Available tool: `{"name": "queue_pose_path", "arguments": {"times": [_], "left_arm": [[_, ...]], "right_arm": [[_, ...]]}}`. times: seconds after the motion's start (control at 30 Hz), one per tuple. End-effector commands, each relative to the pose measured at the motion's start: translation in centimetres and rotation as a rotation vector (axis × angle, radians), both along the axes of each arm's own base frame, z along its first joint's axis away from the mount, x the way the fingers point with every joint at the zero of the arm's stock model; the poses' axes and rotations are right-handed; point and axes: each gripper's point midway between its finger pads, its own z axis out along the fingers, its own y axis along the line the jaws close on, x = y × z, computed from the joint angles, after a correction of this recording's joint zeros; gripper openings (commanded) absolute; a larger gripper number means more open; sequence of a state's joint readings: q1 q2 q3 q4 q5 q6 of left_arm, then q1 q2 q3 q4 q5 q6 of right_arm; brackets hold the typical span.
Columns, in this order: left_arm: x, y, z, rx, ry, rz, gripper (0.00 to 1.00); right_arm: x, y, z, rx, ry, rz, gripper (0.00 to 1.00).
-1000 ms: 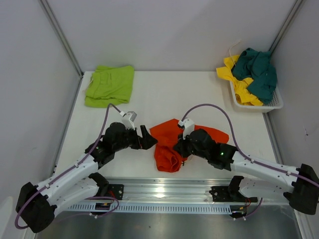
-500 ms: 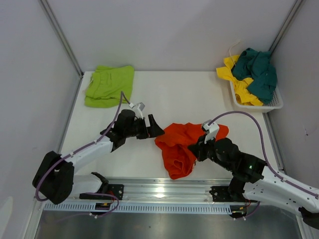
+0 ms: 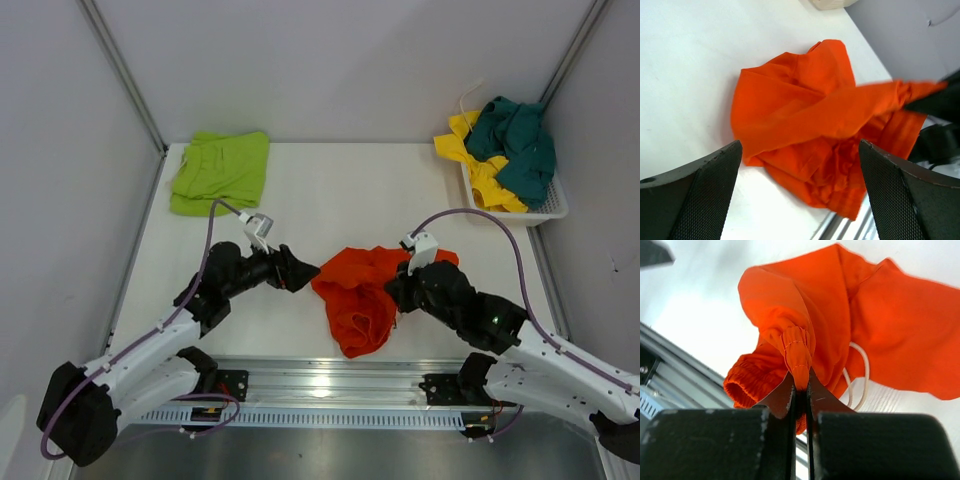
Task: Fold and stack the shorts
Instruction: Move the shorts to the center of the board, then flatten the shorts out
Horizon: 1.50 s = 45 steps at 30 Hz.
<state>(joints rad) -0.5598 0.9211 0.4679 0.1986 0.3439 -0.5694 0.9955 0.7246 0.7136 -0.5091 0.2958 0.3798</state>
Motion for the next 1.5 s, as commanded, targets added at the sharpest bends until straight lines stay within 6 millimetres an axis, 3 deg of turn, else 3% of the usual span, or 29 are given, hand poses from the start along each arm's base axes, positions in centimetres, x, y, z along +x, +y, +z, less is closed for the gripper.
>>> {"name": "queue_pose_path", "arguments": {"times": [0.0, 0.07, 0.23, 0.33, 0.37, 0.53, 0.77, 1.0, 1.2, 1.3, 1.33, 1.37, 1.43, 1.47], "left_arm": [[-0.1, 1.1, -0.5, 0.123, -0.207, -0.047, 0.99], [0.2, 1.8, -0.4, 0.147, -0.257, -0.017, 0.99], [0.6, 2.0, -2.8, 0.237, -0.32, -0.05, 0.99], [0.2, 0.4, -2.2, 0.182, -0.395, -0.142, 0.99], [-0.4, -0.1, -3.5, 0.166, -0.359, -0.18, 0.99], [0.9, -2.3, -3.5, 0.172, -0.357, -0.211, 0.99], [2.6, -5.0, -1.8, 0.179, -0.43, -0.179, 0.99], [5.5, -7.0, -2.5, 0.202, -0.457, -0.119, 0.99], [5.6, -10.2, -3.0, 0.188, -0.517, -0.185, 0.99], [6.0, -11.6, -2.9, 0.161, -0.527, -0.195, 0.88], [6.2, -11.8, -3.5, 0.176, -0.507, -0.198, 0.71], [6.9, -12.1, -3.1, 0.179, -0.511, -0.182, 0.63], [7.4, -11.9, -2.8, 0.191, -0.52, -0.153, 0.51], [7.5, -10.8, -2.3, 0.19, -0.529, -0.103, 0.49]], "right_arm": [[1.5, 0.1, 3.5, 0.029, -0.048, 0.011, 0.0], [1.9, 0.1, 4.0, 0.026, -0.048, 0.029, 0.0], [2.8, -0.2, 6.3, 0.056, -0.039, 0.078, 0.0], [3.1, -0.2, 7.0, 0.067, -0.025, 0.126, 0.0], [3.2, 0.1, 7.0, 0.068, -0.01, 0.143, 0.0], [3.3, 0.7, 7.2, 0.08, 0.027, 0.207, 0.0], [3.4, 1.1, 7.9, 0.093, 0.023, 0.229, 0.0], [3.2, 1.4, 9.1, 0.106, 0.017, 0.251, 0.0], [2.8, 1.3, 11.3, 0.127, -0.004, 0.259, 0.0], [2.7, 1.3, 13.2, 0.143, -0.034, 0.269, 0.0], [2.7, 1.3, 14.5, 0.155, -0.059, 0.269, 0.0], [2.7, 1.2, 14.9, 0.156, -0.063, 0.266, 0.0], [2.8, 0.9, 16.6, 0.169, -0.099, 0.257, 0.0], [2.8, 0.8, 17.2, 0.179, -0.112, 0.254, 0.0]]}}
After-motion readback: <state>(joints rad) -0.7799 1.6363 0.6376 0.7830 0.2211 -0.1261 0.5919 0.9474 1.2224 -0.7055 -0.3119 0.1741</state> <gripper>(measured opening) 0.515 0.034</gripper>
